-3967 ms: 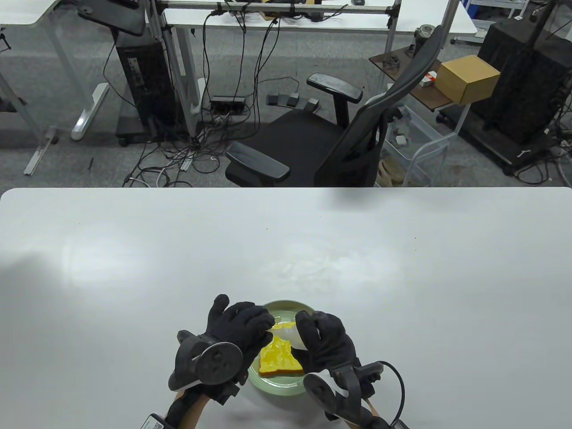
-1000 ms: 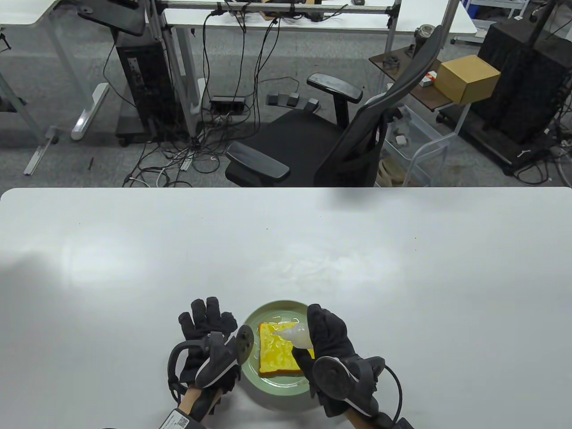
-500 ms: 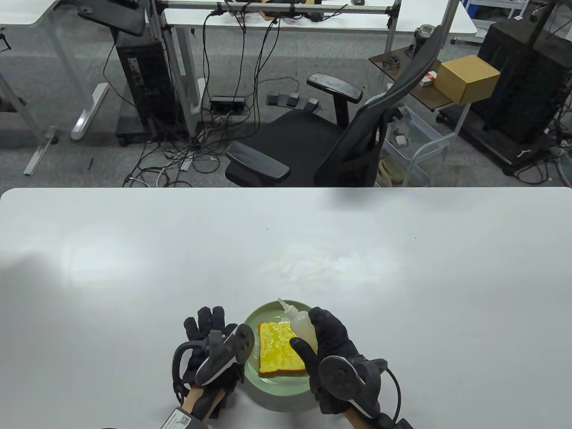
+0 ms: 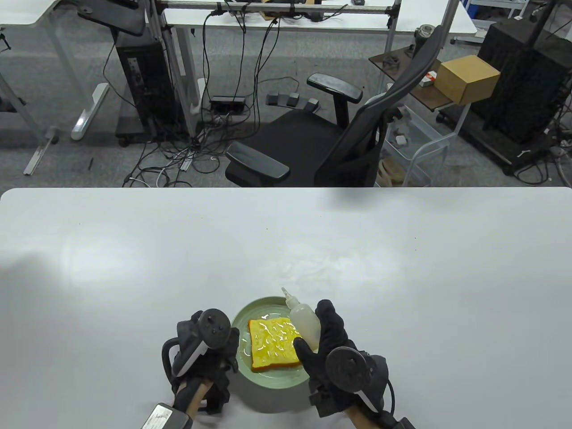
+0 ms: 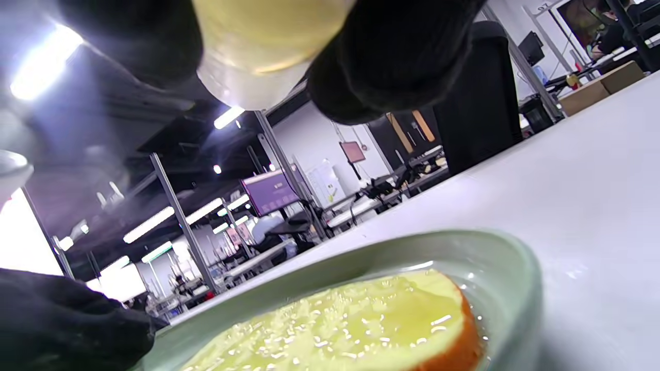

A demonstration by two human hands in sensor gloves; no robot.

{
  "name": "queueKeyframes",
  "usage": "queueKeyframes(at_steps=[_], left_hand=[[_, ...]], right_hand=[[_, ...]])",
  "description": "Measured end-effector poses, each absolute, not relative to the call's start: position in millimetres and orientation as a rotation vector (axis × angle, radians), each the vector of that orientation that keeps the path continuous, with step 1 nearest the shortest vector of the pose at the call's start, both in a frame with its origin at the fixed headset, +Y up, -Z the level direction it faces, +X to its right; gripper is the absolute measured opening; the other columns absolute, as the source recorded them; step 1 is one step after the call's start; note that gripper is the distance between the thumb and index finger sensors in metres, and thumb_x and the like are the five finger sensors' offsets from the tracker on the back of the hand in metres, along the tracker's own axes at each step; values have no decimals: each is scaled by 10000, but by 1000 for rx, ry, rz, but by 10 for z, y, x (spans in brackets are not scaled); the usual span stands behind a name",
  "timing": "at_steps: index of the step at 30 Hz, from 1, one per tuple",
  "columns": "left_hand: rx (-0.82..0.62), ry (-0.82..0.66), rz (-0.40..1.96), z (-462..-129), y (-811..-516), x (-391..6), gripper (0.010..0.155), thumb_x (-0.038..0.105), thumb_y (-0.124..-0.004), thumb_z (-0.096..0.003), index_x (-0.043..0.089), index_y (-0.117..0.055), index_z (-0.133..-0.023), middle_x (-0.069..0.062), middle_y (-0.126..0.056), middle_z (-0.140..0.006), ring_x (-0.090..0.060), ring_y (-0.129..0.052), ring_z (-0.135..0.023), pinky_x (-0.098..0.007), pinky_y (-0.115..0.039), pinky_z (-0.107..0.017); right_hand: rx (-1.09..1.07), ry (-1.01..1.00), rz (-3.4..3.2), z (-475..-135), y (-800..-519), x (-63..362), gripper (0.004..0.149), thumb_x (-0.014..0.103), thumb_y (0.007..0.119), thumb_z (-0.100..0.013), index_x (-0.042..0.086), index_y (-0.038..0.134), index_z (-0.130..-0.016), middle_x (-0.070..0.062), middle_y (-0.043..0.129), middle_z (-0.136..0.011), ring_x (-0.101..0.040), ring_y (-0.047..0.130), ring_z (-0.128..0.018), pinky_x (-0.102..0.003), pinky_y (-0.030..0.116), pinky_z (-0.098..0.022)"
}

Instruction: Squeeze honey bottle to draw zigzag on toast

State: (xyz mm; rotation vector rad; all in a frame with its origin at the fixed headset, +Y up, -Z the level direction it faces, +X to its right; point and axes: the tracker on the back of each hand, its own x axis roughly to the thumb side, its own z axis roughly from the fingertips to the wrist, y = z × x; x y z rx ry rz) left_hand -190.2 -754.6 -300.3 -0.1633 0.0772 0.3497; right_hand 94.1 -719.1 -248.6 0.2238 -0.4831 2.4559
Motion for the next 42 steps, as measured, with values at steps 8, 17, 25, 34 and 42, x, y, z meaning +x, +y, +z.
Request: queueKeyframes(at_steps=[8, 17, 25, 34, 42], left_hand=[[-107, 109, 505, -3003, -7301, -2141, 442, 435, -765, -500, 82, -953, -687, -91, -689, -1061, -418, -626, -1045, -739, -432, -733], [-62, 94, 547, -2971, -7160, -2205, 444, 443, -777, -498, 81, -959, -680, -78, -723, -1046, -400, -667, -1035, -744, -436, -730], [-59, 55, 549, -2963, -7215, -2085, 446, 446, -779, -495, 79, -960, -673, -71, -736, -1035, -394, -686, -1024, -742, -447, -727], [-34, 15, 546, -2931, -7176, -1985, 444, 445, -785, -493, 79, -961, -672, -64, -743, -1030, -386, -692, -1021, -743, -448, -727], [-26, -9, 498, -2910, -7182, -1880, 445, 445, -784, -492, 80, -962, -672, -62, -746, -1029, -385, -697, -1019, -744, -449, -725]], right_hand=[[202, -442, 2291, -2487, -7045, 1038, 697, 473, 854, -386, 367, 542, -1001, -13, 581, -1068, -277, 920, -674, -317, 922, -439], [265, -442, 2274, -2455, -6776, 1006, 845, 382, 942, -358, 245, 434, -1019, -65, 616, -1035, -245, 949, -609, -286, 941, -381], [332, -445, 2211, -2580, -6572, 910, 725, 479, 944, -325, 267, 662, -959, -120, 809, -938, -199, 1018, -489, -244, 968, -275], [340, -445, 2225, -2698, -6570, 956, 736, 647, 820, -349, 172, 766, -909, -121, 979, -667, -235, 1007, -331, -295, 897, -145], [403, -399, 2302, -2692, -6590, 886, 730, 655, 827, -339, 153, 810, -868, -125, 997, -614, -232, 1005, -280, -294, 884, -105]])
